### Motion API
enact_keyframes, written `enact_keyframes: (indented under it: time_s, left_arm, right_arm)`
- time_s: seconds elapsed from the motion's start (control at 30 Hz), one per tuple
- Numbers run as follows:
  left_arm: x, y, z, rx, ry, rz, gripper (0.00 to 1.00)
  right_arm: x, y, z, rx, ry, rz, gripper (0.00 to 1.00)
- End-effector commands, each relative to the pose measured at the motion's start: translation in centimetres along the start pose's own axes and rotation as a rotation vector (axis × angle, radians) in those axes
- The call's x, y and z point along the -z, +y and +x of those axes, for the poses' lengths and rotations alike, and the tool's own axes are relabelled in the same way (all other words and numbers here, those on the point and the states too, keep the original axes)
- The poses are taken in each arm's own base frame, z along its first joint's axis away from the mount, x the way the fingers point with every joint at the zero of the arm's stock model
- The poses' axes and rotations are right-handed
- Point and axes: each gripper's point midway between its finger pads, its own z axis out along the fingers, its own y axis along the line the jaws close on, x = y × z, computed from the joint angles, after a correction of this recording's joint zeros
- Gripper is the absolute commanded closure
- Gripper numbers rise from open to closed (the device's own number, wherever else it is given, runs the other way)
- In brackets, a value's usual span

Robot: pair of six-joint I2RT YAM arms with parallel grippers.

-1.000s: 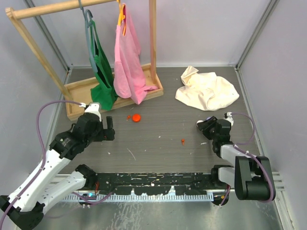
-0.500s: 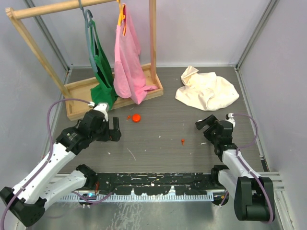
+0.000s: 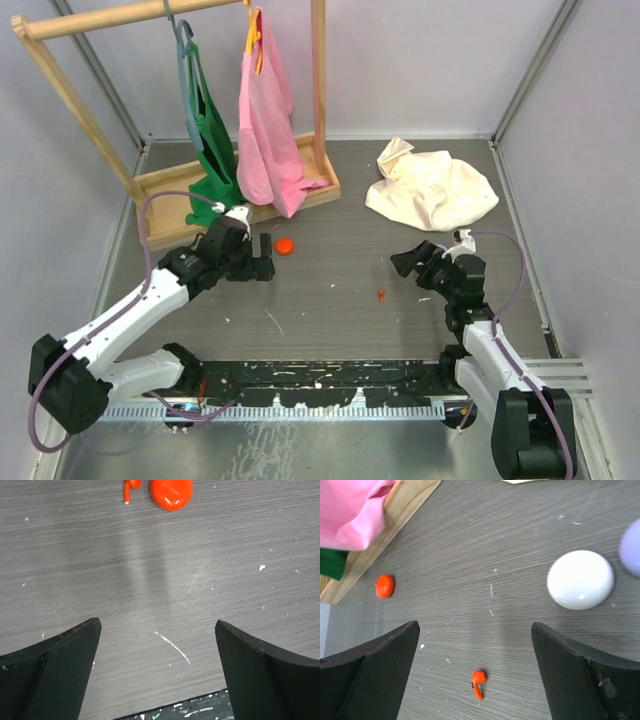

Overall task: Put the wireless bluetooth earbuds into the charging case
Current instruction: Pick up the charging case at the center of the board.

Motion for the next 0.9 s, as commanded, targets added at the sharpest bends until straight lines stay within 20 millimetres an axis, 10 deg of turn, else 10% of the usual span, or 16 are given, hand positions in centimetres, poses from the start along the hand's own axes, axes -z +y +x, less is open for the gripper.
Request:
enact_keyframes:
  time_s: [0.0, 0.5, 0.87]
  left_arm:
    - [-1.6, -2.8, -3.2, -0.079, -0.124, 0.047, 0.00]
    - [-8.9, -6.9, -5.8, -0.379, -0.140, 0.075, 0.11]
    - [-14.1, -5.2, -6.4, -0.436, -0.119, -0.061, 0.26]
  right_arm:
    - [-0.1, 3.2, -1.1, 0.131, -0.051, -0.149, 0.00]
    - [0.0, 5.6, 0.8, 0.194, -0.038, -0.301, 0.00]
    - [-0.3, 5.2, 1.4, 0.201, -0.024, -0.287, 0.00]
